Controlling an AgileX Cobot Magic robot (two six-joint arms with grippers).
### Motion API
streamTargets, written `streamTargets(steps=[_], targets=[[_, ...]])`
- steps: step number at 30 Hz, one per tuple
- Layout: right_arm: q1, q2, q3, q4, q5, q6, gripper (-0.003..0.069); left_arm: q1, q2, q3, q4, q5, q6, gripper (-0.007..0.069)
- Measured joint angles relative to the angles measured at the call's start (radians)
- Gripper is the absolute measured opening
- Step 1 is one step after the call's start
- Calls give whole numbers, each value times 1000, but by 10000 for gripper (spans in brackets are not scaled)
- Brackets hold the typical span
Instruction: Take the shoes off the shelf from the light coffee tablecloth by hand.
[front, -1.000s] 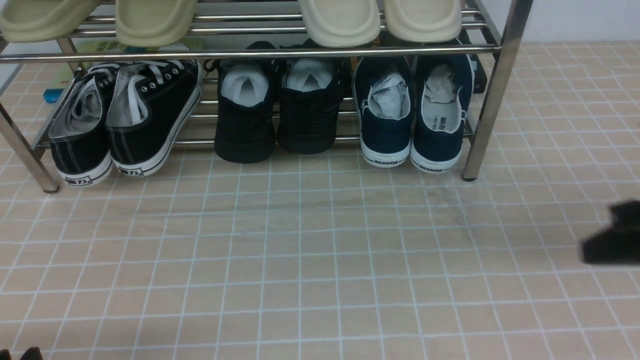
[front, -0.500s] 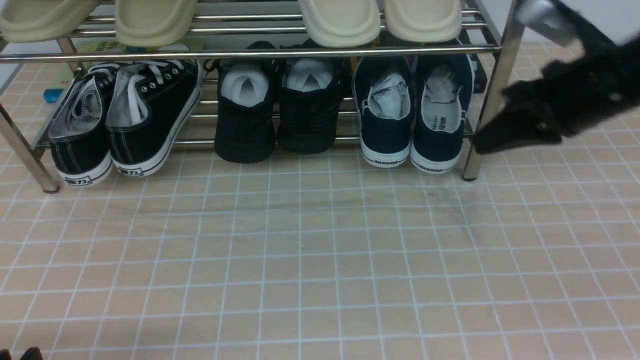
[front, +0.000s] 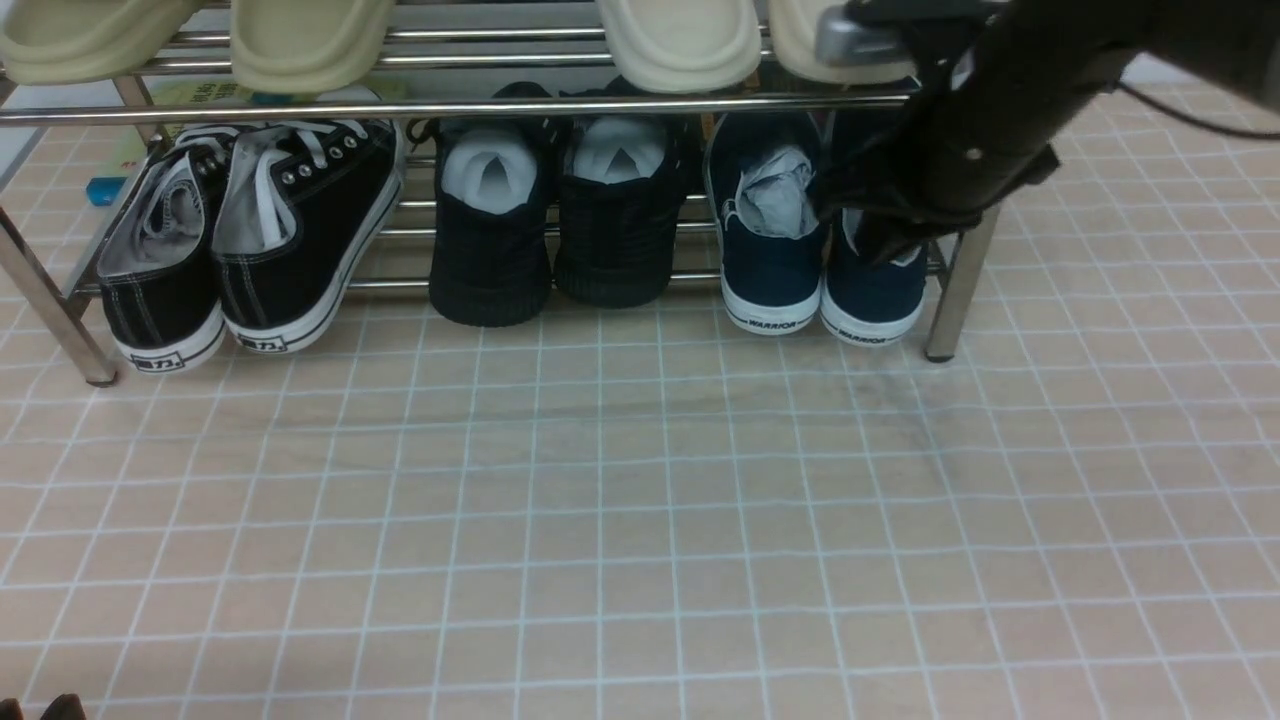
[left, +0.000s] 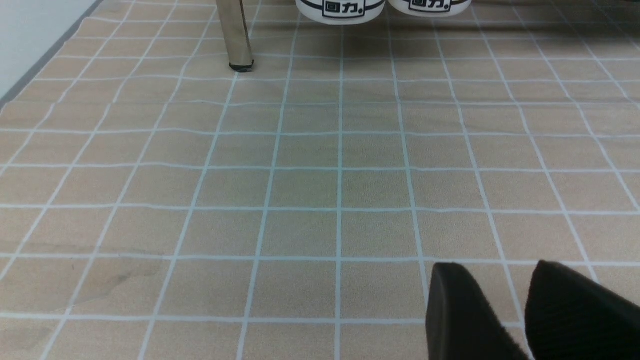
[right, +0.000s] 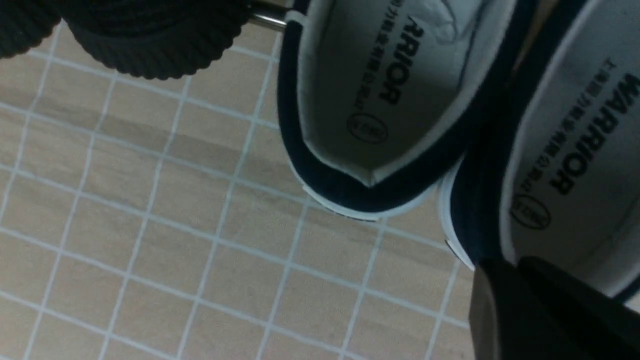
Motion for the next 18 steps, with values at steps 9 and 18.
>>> streamTargets(steps=[9, 18], targets=[[12, 40, -9, -52, -49, 0, 312, 0, 0, 0, 0, 1, 0, 240], [12, 76, -9, -74, -64, -30, 345, 0, 0, 0, 0, 1, 0, 240]])
